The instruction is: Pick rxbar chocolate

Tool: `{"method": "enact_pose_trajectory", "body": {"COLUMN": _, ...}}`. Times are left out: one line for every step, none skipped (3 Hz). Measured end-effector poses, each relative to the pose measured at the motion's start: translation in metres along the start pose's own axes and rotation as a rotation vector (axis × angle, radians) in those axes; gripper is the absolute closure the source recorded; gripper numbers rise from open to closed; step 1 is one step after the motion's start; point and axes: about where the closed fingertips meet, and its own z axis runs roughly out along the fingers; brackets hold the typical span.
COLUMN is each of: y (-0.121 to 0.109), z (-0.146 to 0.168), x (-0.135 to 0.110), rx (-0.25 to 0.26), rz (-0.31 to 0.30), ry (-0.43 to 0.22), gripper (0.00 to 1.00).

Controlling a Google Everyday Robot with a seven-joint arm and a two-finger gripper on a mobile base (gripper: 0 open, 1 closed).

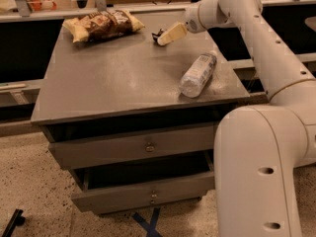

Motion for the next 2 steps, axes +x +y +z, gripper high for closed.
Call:
{"method": "enact_pose_trajectory", "body": {"y": -0.001, "z": 0.006, "x": 0.009, "rx": 0.066, "rz": 0.008, "ry": 0.012, "gripper": 0.0}}
{"method": "enact_pose_trajectory", "body": {"y": 0.011, "z": 0.013, "x": 0.018, "rx": 0.091, "rz": 0.032, "ry": 0.008, "gripper": 0.01}}
